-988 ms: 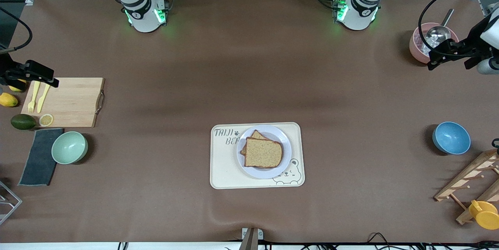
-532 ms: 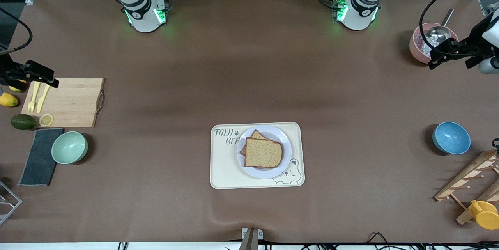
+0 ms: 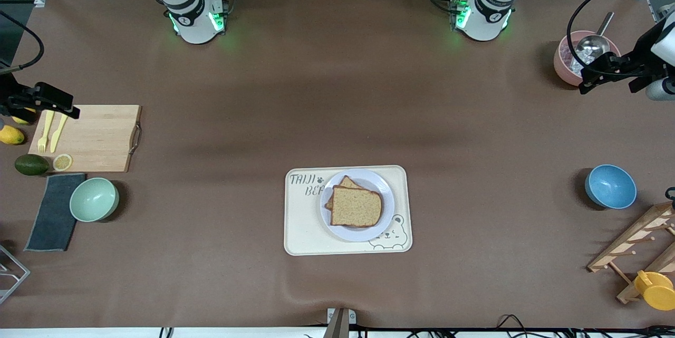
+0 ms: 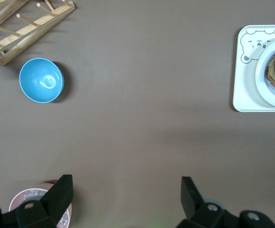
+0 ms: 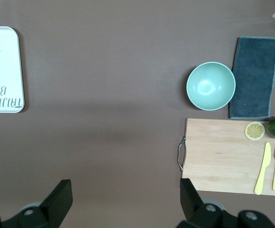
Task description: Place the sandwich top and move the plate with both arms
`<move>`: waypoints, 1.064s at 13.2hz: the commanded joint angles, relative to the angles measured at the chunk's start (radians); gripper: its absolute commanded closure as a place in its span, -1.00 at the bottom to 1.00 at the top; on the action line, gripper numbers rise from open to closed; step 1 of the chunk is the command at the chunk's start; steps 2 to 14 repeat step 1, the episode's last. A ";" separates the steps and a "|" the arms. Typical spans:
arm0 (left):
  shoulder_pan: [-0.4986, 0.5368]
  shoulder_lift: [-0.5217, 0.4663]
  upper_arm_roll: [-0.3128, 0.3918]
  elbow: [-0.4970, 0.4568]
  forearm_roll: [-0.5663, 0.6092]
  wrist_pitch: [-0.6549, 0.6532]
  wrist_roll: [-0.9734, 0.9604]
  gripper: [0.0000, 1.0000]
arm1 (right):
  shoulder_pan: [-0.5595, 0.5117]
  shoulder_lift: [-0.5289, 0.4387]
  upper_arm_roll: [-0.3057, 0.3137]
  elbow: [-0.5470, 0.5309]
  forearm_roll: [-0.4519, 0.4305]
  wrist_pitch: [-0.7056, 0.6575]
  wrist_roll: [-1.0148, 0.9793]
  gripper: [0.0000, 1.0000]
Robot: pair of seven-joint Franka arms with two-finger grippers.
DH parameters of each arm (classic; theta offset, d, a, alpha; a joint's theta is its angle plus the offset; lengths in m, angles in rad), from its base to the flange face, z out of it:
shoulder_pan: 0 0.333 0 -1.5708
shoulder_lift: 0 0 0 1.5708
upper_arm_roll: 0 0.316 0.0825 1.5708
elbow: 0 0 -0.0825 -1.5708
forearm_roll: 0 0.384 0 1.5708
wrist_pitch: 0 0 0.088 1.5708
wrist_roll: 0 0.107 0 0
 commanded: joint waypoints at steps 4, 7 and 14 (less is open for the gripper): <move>0.002 0.013 0.002 0.031 -0.012 -0.023 -0.007 -1.00 | -0.018 -0.001 0.016 0.000 -0.018 0.002 0.016 -1.00; 0.002 0.013 0.002 0.031 -0.012 -0.023 -0.007 -1.00 | -0.018 -0.001 0.016 0.000 -0.018 0.002 0.016 -1.00; 0.002 0.013 0.002 0.031 -0.012 -0.023 -0.007 -1.00 | -0.018 -0.001 0.016 0.000 -0.018 0.002 0.016 -1.00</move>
